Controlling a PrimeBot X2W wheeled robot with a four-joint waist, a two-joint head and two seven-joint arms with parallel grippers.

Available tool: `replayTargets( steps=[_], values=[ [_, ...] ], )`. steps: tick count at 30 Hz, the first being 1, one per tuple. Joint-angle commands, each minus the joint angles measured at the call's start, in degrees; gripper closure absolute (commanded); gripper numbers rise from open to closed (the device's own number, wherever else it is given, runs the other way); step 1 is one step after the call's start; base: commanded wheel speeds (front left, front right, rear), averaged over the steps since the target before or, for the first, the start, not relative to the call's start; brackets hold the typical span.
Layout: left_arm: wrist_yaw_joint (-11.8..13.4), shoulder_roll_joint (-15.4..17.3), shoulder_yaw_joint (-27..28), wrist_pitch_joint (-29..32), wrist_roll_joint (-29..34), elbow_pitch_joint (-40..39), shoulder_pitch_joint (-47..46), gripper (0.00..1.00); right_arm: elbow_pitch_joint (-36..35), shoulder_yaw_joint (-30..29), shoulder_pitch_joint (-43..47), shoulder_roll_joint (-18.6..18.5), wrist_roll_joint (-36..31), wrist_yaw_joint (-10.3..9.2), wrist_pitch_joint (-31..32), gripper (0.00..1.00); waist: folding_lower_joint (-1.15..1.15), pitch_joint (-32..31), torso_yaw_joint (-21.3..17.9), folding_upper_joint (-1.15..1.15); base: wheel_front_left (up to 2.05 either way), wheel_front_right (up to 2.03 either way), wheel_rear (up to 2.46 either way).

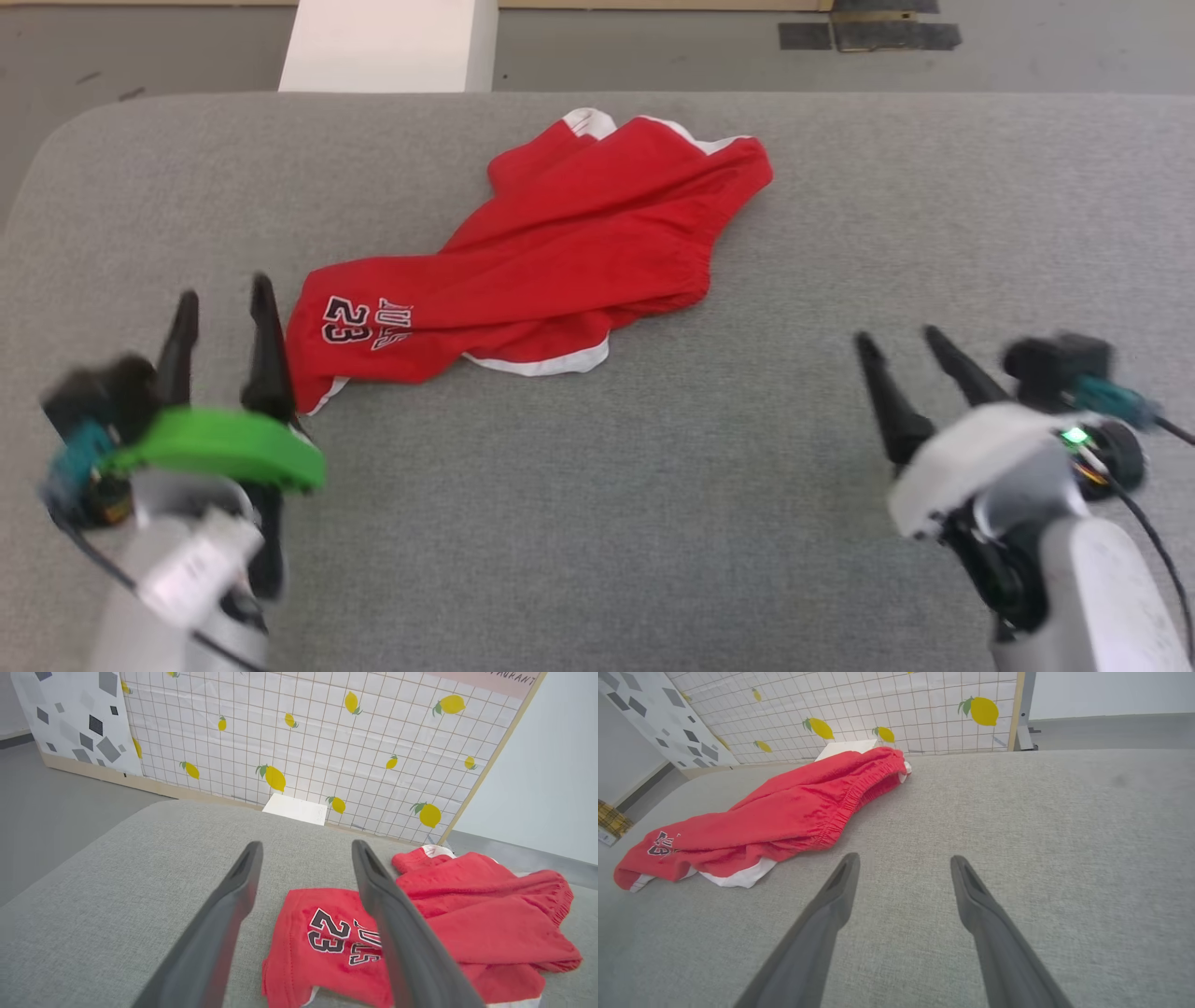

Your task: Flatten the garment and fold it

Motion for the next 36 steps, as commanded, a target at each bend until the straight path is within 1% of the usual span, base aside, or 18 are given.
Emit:
replayTargets(
  steps=[1,4,8,10,14,17,21,27,28,29,30,33,36],
  values=[
    [0.1,-0.8,-0.3,-2.5,1.0,-0.4,1.7,0.0,0.6,1.1,-2.0,0.0,-0.6,-0.09,1.3,0.0,0.0,0.8,0.9,0.0,0.0,0.0,0.0],
    [0.5,-2.4,-1.1,-5.6,2.1,-0.9,3.4,0.0,2.9,4.6,-6.2,0.0,-2.1,-0.09,4.6,0.0,0.0,1.9,2.2,0.0,0.0,0.0,0.0],
    [0.7,-4.2,-2.1,-6.8,2.7,-1.1,3.4,0.0,7.9,9.0,-13.6,0.0,-4.1,-0.09,8.0,0.0,0.0,4.0,4.5,0.0,0.0,0.0,0.0],
    [0.6,-4.9,-2.5,-7.2,2.8,-0.9,2.8,0.0,11.5,11.0,-17.6,0.0,-6.5,-0.09,9.9,0.0,0.0,5.1,5.7,0.0,0.0,0.0,0.0],
    [0.1,-5.9,-3.5,-7.6,3.0,-0.2,1.3,0.0,19.0,13.2,-25.1,0.0,-9.1,-0.09,13.6,0.0,0.0,7.2,7.9,0.0,0.0,0.0,0.0],
    [-0.2,-6.6,-4.1,-7.8,3.0,0.2,0.2,0.0,24.6,13.6,-29.5,0.0,-11.8,-0.09,18.2,0.0,0.0,8.5,9.4,0.0,0.0,0.0,0.0],
    [-0.4,-7.4,-4.6,-7.9,2.7,0.5,-0.5,0.0,29.7,14.9,-33.1,0.0,-13.9,-0.09,22.3,0.0,0.0,9.7,10.8,0.0,0.0,0.0,0.0],
    [-0.6,-8.2,-4.5,-7.9,2.7,0.4,-0.9,0.0,34.1,17.0,-34.8,0.0,-13.9,-0.09,24.5,0.0,0.0,10.0,11.6,0.0,0.0,0.0,0.0],
    [-0.6,-8.2,-4.5,-7.9,2.8,0.4,-0.9,0.0,34.6,17.2,-34.8,0.0,-13.6,-0.09,24.8,0.14,0.0,9.9,11.5,0.0,0.0,0.0,0.0],
    [-0.7,-8.3,-4.3,-7.9,2.9,0.4,-0.7,0.0,35.0,17.5,-34.8,0.1,-13.1,-0.09,25.0,0.82,0.0,9.7,11.4,0.0,0.0,0.0,0.0],
    [-0.7,-8.3,-4.2,-7.9,3.0,0.5,-0.6,0.0,35.1,17.7,-34.8,0.1,-12.6,-0.09,25.0,1.0,0.0,9.4,11.2,0.0,0.0,0.0,0.0],
    [-0.9,-8.4,-3.9,-7.9,3.4,1.0,0.0,0.0,35.2,18.7,-34.5,0.0,-10.6,-0.09,24.8,1.0,0.0,8.0,10.5,0.0,0.0,0.0,0.0],
    [-1.1,-8.5,-3.9,-7.9,3.7,1.4,0.4,0.0,33.1,20.3,-34.1,-1.7,-7.6,-0.09,24.4,1.0,0.0,6.5,9.9,0.0,0.0,0.0,0.0]
  ],
)
